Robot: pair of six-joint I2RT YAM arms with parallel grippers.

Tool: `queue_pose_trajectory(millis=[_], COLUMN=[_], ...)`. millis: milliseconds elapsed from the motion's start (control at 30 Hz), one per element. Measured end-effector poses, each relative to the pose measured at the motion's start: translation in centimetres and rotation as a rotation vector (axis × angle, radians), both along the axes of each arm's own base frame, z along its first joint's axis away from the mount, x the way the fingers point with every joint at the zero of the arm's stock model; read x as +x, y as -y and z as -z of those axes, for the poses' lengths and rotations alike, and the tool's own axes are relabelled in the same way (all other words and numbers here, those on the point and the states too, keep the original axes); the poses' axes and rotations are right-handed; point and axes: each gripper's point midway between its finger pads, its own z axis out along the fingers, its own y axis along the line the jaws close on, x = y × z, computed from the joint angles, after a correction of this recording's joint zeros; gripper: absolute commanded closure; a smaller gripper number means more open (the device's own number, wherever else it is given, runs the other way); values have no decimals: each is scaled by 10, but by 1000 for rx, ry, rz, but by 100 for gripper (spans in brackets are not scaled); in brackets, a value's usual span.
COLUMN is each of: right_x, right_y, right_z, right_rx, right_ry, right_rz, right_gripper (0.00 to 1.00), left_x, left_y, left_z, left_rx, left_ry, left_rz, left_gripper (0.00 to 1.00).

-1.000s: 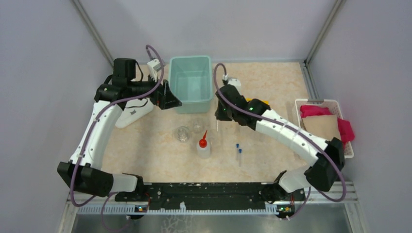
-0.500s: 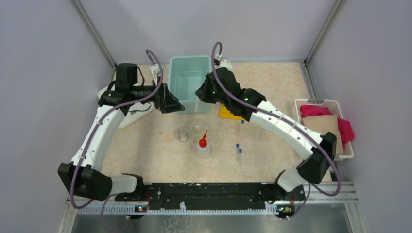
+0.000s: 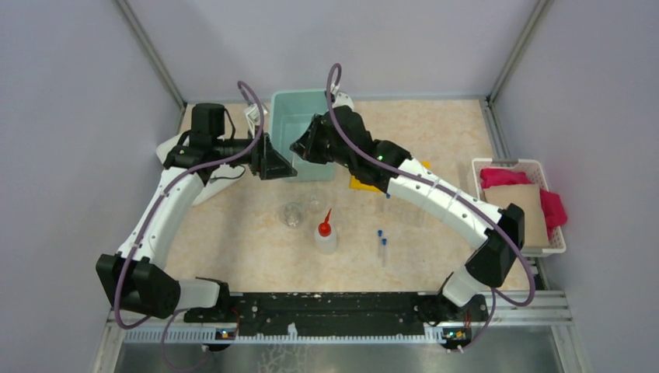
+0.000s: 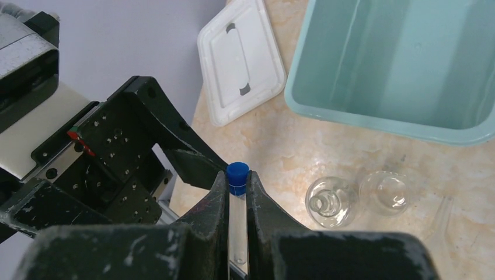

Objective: Organize the chemistry lab equipment

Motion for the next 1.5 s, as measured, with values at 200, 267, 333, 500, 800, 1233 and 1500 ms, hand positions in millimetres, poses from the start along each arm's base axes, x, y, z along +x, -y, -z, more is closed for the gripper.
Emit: queue_pose_trajectory(millis=[200, 267, 333, 500, 800, 1233, 1500], right_x=[-3, -3, -3, -2, -2, -22, -32], right_y=[-6, -8, -9, -9, -15, -1, -6], right_z=[0, -1, -2, -3, -31, -14, -15], right_rx=[15, 21, 26, 29, -16, -127, -107], right_ry=[-6, -6, -3, 3, 5, -61, -81], right_rz=[-11, -13, -12, -14, -105, -220, -280], right_gripper=[100, 100, 100, 69, 49, 53, 60], left_x=[0, 1, 0, 1, -5, -11, -11], left_y=[1, 1, 1, 0, -4, -9, -9], left_z=[0, 1, 1, 2, 9, 5, 7], left_rx=[-4, -4, -5, 4, 44, 76, 91], left_ry=[-3, -4, -4, 10, 96, 214, 232], left_rz=[4, 5, 7, 9, 60, 93, 102], left_gripper=[60, 66, 71, 78, 79, 87, 87])
